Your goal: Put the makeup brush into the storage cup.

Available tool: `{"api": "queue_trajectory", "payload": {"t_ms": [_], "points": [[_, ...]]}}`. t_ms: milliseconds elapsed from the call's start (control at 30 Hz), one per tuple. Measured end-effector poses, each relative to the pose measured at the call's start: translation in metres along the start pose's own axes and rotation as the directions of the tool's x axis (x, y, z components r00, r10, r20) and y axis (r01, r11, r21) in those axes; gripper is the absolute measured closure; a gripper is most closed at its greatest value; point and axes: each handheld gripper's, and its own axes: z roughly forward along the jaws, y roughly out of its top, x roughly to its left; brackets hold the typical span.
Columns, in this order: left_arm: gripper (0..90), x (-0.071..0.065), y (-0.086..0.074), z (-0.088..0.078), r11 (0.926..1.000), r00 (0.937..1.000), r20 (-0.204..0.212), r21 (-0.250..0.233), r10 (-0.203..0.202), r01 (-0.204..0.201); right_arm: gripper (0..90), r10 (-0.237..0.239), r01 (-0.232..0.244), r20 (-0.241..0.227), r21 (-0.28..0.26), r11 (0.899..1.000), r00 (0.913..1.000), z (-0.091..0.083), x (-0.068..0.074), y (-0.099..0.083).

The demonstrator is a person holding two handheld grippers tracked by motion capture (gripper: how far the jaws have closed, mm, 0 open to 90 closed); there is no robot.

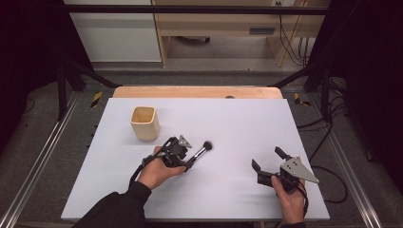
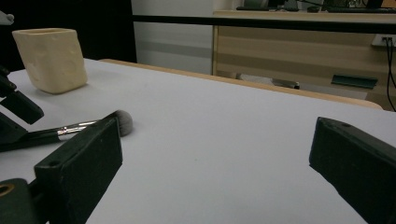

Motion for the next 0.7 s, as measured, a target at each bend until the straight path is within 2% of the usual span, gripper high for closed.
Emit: {"api": "queue_trajectory", "payload": {"t_ms": [133, 333, 500, 700], "points": [[56.8, 0.0014, -0.0028, 0.0011, 0.9999, 0.9999, -0.011, 0.005, -0.009, 0.009, 2.8, -0.001, 0.001, 0.000, 0.000, 1.000, 1.0000, 0.0005, 0.0006, -0.0001], [62.0, 0.0024, -0.0053, 0.0026, 0.9992, 0.9996, 0.008, 0.027, -0.029, 0.028, 2.8, 0.000, 0.000, 0.000, 0.000, 1.000, 1.0000, 0.0005, 0.0006, -0.0002], [65.7, 0.0011, -0.0066, 0.0064, 0.9985, 0.9994, 0.016, 0.047, -0.029, 0.028, 2.8, -0.007, 0.006, -0.003, -0.002, 1.000, 1.0000, 0.0009, 0.0007, -0.0004], [71.9, -0.0009, -0.0081, 0.0083, 0.9989, 0.9997, 0.016, 0.044, -0.020, 0.020, 2.9, -0.006, 0.006, 0.000, 0.001, 1.000, 1.0000, 0.0006, 0.0002, -0.0005]]}}
